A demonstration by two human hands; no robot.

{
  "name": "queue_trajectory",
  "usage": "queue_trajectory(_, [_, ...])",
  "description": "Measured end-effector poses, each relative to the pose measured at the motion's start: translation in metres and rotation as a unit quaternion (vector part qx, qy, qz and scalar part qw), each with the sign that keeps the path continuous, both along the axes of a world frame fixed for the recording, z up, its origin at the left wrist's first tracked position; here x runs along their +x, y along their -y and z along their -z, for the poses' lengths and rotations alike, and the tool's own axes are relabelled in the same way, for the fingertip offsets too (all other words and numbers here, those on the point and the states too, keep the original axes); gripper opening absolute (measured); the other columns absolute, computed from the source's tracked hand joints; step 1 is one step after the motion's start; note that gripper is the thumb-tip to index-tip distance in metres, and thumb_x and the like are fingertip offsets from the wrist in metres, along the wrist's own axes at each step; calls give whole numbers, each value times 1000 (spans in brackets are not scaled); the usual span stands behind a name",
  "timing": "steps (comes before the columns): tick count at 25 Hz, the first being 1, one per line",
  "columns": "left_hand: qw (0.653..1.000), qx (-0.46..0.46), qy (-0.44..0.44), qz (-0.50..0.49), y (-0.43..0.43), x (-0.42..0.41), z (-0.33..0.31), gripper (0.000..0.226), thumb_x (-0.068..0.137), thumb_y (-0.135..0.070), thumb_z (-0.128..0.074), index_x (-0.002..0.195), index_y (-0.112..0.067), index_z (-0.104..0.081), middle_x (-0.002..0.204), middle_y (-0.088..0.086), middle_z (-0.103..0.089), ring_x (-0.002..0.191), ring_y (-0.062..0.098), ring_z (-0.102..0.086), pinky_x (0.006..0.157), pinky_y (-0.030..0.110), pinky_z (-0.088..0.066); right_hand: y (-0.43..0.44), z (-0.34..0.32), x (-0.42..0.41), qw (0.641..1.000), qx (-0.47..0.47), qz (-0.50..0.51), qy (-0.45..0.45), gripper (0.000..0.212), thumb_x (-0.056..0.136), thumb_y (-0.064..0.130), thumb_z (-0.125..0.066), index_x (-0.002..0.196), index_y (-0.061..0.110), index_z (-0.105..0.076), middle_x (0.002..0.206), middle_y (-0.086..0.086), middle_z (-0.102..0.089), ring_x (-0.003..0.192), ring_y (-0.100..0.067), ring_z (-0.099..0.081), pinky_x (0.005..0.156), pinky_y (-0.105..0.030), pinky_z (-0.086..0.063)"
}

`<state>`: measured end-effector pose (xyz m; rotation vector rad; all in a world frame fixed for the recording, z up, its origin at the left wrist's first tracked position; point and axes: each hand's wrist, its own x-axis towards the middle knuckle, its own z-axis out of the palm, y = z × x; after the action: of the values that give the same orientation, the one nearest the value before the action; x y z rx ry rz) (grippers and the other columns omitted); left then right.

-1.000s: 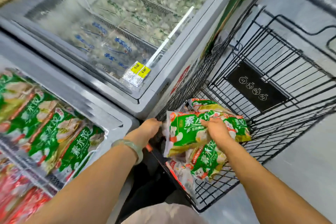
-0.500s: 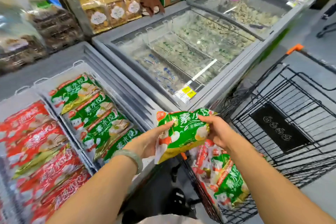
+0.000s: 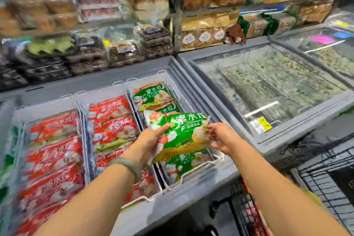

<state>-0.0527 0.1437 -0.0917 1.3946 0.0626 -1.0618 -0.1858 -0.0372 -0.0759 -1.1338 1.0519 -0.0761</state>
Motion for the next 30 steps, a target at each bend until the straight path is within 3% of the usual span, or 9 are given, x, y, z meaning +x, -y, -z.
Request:
queue_trajectory(3, [998, 12, 59, -20, -26, 33, 11, 47, 61, -40, -86, 90, -9, -66, 80, 5, -71, 71, 21, -66, 75, 32, -52, -22, 6, 31, 997, -55, -45, -39, 22, 91, -7, -39, 108, 5, -48, 70, -9, -50, 51, -15, -51, 37, -27, -53])
queue_trajectory(5, [998, 23, 58, -25, -37, 45, 5, 70, 59, -45, -86, 111, -6, -63, 108, 13, -71, 91, 29, -68, 89, 47, -53, -28, 11, 43, 992, -80, -57, -73, 17, 93, 3, -46, 106, 15, -44, 77, -11, -50, 53, -17, -49, 37, -28, -52])
queue_trajectory(6, [998, 10, 53, -26, -40, 44, -5, 64, 67, -38, -83, 116, -4, -62, 113, 17, -69, 93, 31, -67, 92, 51, -52, -28, 11, 47, 987, -102, -79, -93, 6, 94, 13, -51, 98, 16, -48, 78, -10, -52, 53, -17, -50, 39, -24, -48])
queue_trajectory(10, [997, -58, 39, -17, -44, 49, -25, 12, 88, -7, -62, 96, -14, -66, 94, 14, -75, 74, 27, -73, 66, 41, -61, -19, 15, 66, 960, -125, -204, -143, 25, 91, 24, -52, 68, 16, -60, 71, -2, -61, 62, -15, -48, 52, -20, -31])
queue_trajectory(12, [996, -79, 37, -37, -39, 61, -23, 14, 90, -6, -59, 98, -16, -64, 88, 11, -76, 67, 23, -74, 56, 33, -60, -14, 21, 77, 964, -54, -226, -132, 26, 93, 22, -51, 68, 17, -58, 64, 5, -60, 59, -10, -49, 55, -21, -34])
queue_trajectory(17, [991, -85, -31, -98, -18, 91, -14, 39, 87, -21, -63, 124, -6, -59, 107, 16, -72, 76, 26, -74, 62, 35, -60, 7, 36, 112, 966, -12, -224, -127, 18, 92, 11, -54, 74, 15, -56, 56, 3, -50, 50, -9, -37, 45, -19, -32])
queue_trajectory(23, [980, -71, -111, -152, 20, 119, 9, 39, 88, -33, -62, 121, -12, -60, 96, 13, -74, 74, 24, -72, 61, 33, -61, 49, 49, 162, 966, 11, -210, -149, 20, 94, 29, -51, 101, 13, -61, 99, -7, -66, 94, -24, -63, 66, -39, -60])
queue_trajectory(26, [985, -18, -106, -135, 35, 131, 19, 58, 78, -44, -68, 124, -9, -60, 110, 15, -69, 82, 27, -66, 66, 33, -58, 71, 72, 184, 945, -78, -252, -194, 30, 83, 22, -59, 103, 0, -64, 96, -18, -72, 86, -32, -71, 75, -53, -58])
queue_trajectory(30, [985, 8, -90, -150, 45, 154, 29, 67, 74, -49, -66, 130, -15, -53, 121, 14, -66, 102, 30, -65, 94, 40, -51, 78, 74, 205, 962, -30, -214, -166, 16, 91, 6, -50, 101, 2, -61, 83, -13, -67, 57, -20, -69, 48, -30, -56])
